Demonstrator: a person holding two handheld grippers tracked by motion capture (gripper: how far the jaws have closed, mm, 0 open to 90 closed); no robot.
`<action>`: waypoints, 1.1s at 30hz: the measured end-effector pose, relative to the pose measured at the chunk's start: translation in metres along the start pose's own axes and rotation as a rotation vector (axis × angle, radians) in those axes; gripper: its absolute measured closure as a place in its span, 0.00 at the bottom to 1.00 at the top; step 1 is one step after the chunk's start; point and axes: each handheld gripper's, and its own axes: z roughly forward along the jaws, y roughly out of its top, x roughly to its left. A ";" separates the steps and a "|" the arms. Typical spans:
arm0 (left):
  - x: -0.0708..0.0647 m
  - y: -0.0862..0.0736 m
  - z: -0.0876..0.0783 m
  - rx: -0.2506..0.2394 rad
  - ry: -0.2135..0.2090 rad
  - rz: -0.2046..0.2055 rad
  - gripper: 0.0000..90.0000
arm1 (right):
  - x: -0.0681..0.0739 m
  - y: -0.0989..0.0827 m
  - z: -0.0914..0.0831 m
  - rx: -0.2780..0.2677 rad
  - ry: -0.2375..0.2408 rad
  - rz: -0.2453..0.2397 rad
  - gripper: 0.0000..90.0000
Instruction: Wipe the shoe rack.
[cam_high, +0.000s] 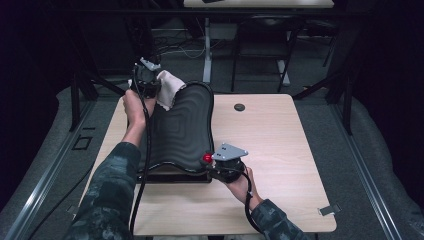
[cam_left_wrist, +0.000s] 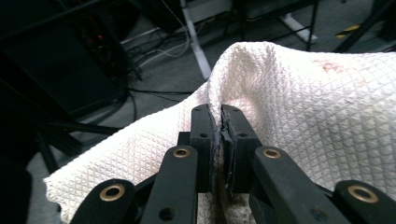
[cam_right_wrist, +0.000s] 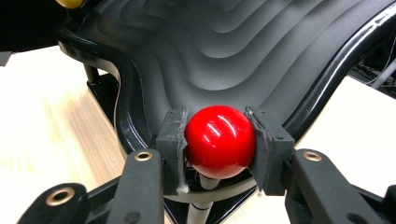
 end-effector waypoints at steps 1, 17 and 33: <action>0.001 0.000 0.000 0.000 0.011 0.005 0.93 | 0.000 0.000 0.000 0.001 -0.001 0.001 0.67; 0.049 -0.015 -0.004 0.075 0.124 -0.074 0.93 | 0.000 0.000 0.000 -0.001 0.000 0.005 0.67; 0.063 -0.029 -0.015 0.148 0.079 -0.104 0.93 | 0.001 0.000 0.000 -0.002 -0.006 0.008 0.67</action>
